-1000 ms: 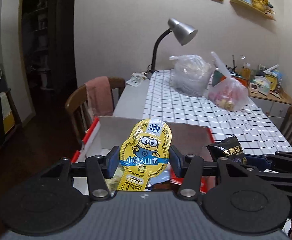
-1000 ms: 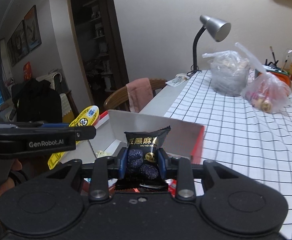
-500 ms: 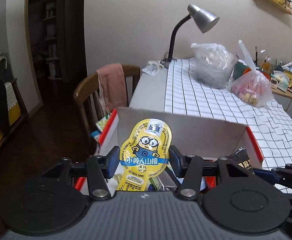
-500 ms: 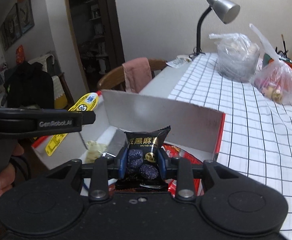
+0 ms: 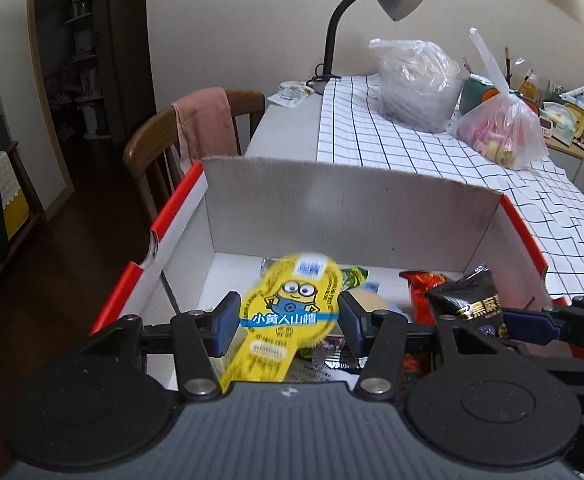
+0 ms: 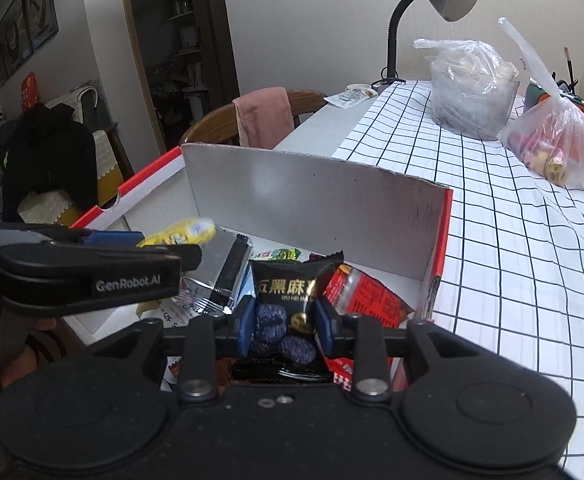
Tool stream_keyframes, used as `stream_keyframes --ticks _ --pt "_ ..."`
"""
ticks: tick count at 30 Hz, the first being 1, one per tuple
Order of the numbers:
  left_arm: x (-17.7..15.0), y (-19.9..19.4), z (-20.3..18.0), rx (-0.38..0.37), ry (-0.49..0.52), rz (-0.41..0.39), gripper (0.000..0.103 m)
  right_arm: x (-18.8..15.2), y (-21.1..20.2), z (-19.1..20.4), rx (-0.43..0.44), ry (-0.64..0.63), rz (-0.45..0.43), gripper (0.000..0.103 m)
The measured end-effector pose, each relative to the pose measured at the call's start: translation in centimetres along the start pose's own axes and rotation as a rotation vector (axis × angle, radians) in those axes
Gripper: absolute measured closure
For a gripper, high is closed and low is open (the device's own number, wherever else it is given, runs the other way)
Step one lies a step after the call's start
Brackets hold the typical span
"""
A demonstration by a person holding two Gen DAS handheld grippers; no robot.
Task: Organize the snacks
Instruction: 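Carry the yellow stick and black packet with both tools over the red box, then open the left tool dropping the yellow stick while the right tool releases the black packet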
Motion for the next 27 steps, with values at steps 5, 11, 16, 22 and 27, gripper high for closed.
stream_keyframes --ticks 5,11,16,22,27 --pt "-0.7 0.1 -0.1 -0.008 0.004 0.019 0.051 0.0 0.1 -0.1 0.003 -0.002 -0.002 0.071" --pt "-1.1 -0.5 -0.1 -0.013 -0.007 0.014 0.041 0.0 -0.4 -0.1 0.006 0.0 -0.01 0.053" --pt "-0.7 -1.6 -0.1 -0.014 -0.016 -0.012 0.034 0.3 -1.2 -0.5 -0.006 0.015 -0.031 0.038" --pt "0.0 -3.8 0.1 -0.016 -0.026 -0.069 0.026 0.9 -3.3 -0.7 0.0 0.02 -0.082 0.02" --pt "0.6 -5.8 0.0 -0.029 -0.029 -0.111 0.022 1.6 -5.6 -0.8 0.011 0.036 -0.127 0.009"
Point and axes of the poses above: each gripper's, at about its wrist camera, not at the fingertips, and y roughly the way its jaws point, z to its left, x to its top, the point moved 3 cm from there along y, roughly the way its jaws point, and after that the axes turned 13 degrees about -z, right-handed, at the moved point
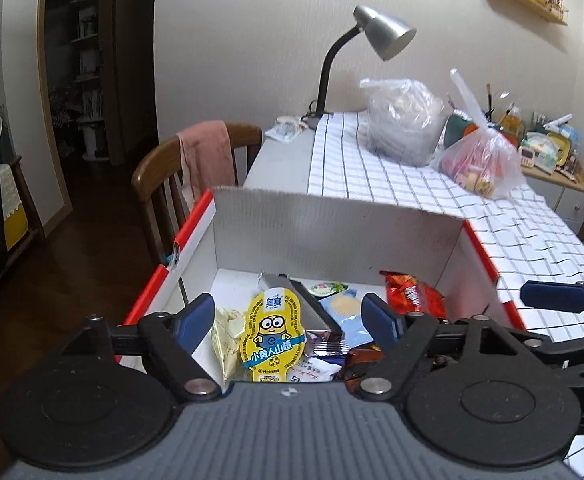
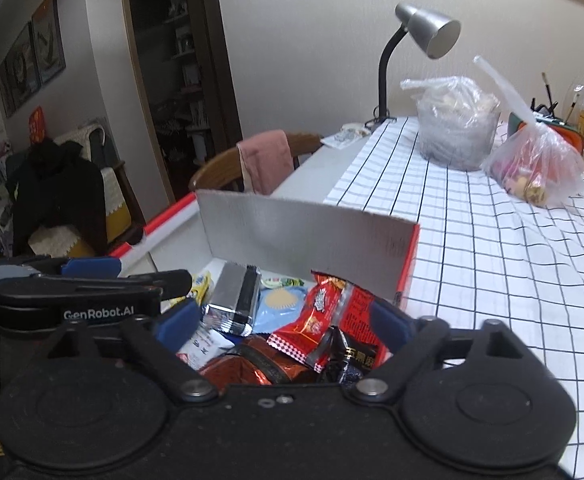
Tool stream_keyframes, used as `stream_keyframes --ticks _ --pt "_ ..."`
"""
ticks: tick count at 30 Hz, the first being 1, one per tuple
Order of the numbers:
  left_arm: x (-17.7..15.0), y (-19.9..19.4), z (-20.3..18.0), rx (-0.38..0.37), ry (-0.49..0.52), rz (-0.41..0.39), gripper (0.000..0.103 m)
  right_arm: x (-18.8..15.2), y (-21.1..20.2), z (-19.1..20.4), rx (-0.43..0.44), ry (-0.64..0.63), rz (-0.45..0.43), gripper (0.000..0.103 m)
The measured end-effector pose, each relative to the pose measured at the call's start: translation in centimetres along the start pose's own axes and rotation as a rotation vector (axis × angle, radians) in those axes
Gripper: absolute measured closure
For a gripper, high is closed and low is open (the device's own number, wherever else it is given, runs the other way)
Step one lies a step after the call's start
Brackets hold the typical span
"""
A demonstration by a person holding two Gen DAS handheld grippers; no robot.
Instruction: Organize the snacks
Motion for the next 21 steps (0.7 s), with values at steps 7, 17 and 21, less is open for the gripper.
stream_keyframes --ticks 7,17,21 --pt "0.6 -2.8 -0.6 -0.024 0.021 -0.049 0.019 0.9 -2.8 -0.4 0.02 0.009 -0.038 0.001" --pt "0.6 -6.1 -0.7 -0.043 0.032 -0.092 0.015 0.9 -6.1 -0.8 0.023 0.001 -0.066 0.0" --pt "0.5 -6.8 -0.6 -0.059 0.02 -0.078 0.002 0.8 -7.0 -0.9 0.027 0.008 -0.071 0.0"
Point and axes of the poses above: each gripper's, at about its wrist camera, not at the fingertips, and y roughly the way its jaws point, z to its left, x to its top, the point moved 3 cm from there along y, roughly the way its jaws point, and after that the axes turned 13 degrees about -z, right-handed, at the moved point
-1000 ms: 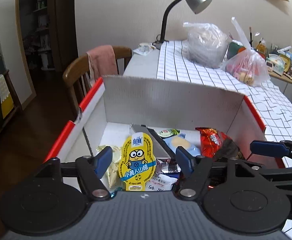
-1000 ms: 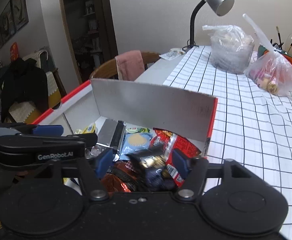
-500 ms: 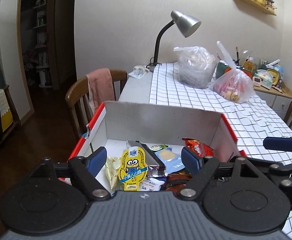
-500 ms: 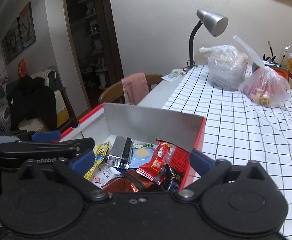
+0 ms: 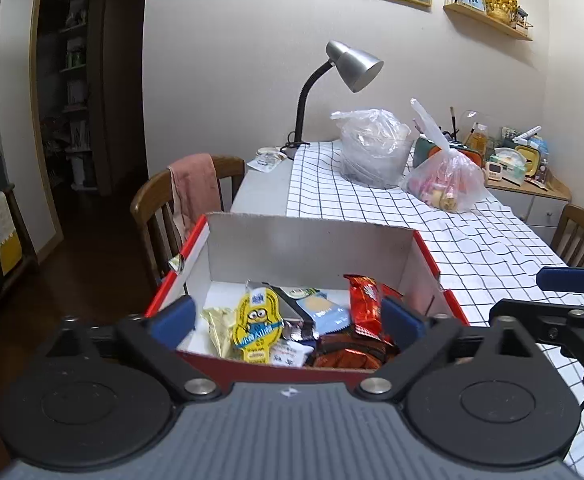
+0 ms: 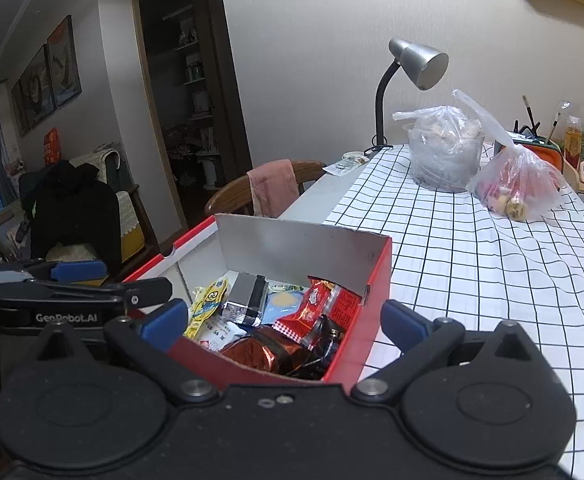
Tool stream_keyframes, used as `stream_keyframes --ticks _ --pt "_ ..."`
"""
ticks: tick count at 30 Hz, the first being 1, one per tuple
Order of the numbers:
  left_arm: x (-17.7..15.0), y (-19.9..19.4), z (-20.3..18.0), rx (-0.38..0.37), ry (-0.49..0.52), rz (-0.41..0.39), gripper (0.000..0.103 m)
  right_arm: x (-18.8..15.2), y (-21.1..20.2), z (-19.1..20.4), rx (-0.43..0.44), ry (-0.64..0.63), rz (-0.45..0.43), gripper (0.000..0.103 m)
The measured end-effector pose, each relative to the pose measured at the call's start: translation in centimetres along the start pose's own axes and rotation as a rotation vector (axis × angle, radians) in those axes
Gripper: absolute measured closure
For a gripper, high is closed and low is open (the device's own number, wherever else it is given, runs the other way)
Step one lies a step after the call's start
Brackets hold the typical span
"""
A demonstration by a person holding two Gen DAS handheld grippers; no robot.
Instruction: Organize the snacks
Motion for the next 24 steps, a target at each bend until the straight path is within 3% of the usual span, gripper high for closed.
stream_keyframes --ticks 9,24 --pt "-0.4 -1.6 -0.2 0.006 -0.009 0.029 0.002 -0.1 -1.5 0.2 -0.005 0.018 -0.015 0.0" --pt "0.1 -2.7 -0.7 0.007 0.002 -0.002 0.002 -0.1 -2.8 0.3 -0.019 0.012 -0.047 0.0"
Point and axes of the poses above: each gripper's, at about its wrist camera, not at the fingertips, and y roughly the way its jaws point, z to its left, x to its top, the point moved 3 cm from there along y, roughly the way its jaws point, and after that the axes turned 13 degrees about -z, right-handed, at the moved point
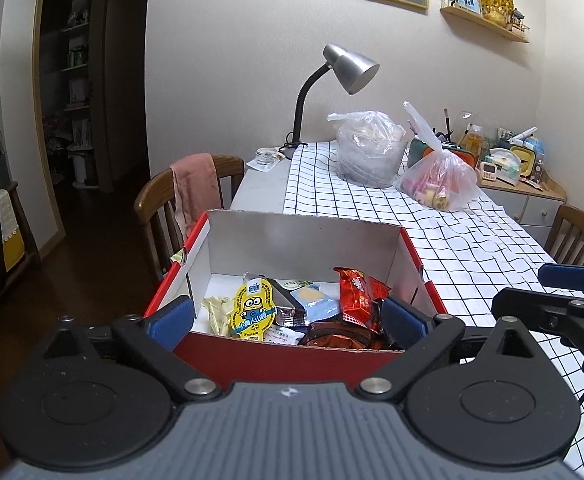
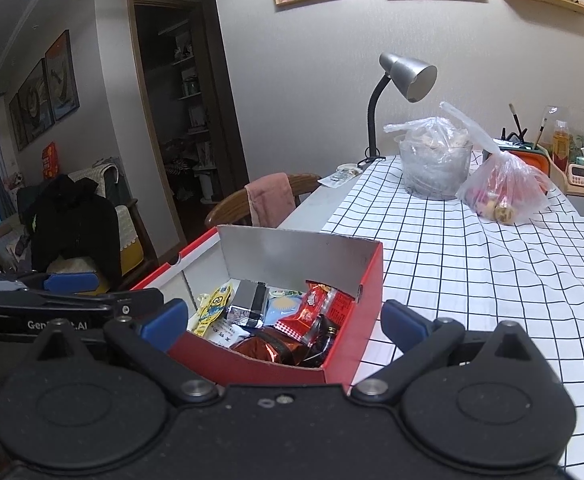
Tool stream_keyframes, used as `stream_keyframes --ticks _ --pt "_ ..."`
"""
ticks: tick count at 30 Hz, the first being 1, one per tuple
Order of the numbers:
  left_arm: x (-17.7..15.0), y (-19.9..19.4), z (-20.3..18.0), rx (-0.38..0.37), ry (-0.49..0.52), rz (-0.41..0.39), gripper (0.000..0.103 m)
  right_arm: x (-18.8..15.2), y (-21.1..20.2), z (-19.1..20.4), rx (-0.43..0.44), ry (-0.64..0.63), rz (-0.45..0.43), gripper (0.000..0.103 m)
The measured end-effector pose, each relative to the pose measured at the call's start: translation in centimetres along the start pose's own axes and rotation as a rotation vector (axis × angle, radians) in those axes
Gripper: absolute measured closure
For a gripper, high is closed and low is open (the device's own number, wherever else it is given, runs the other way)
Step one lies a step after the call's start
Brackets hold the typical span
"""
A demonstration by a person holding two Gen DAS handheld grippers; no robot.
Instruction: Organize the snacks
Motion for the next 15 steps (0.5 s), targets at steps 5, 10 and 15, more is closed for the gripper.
stream_keyframes --ticks 5,10,15 --pt "0.02 -0.05 -0.09 0.002 0.004 -0.006 0.002 -0.1 -0.12 -0.05 -0.004 0.001 0.003 0.0" --pt "-0.02 -0.03 -0.25 -0.002 0.009 -0.003 0.002 -0.15 -0.14 -0.19 -0.01 0.004 0.007 0.0" --pt "-0.03 0.08 -0.26 -0.001 0.008 0.0 0.002 -0.08 -0.1 -0.15 -0.013 0.003 0.009 0.0"
Point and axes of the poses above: each gripper's, at about its wrist camera, not at the fingertips, and y roughly the way its jaws point, z to its left, x to its top, the point moved 3 cm from there along y, roughly the way its jaws point, and after that the axes turned 13 degrees about -z, right-handed, at the moved point
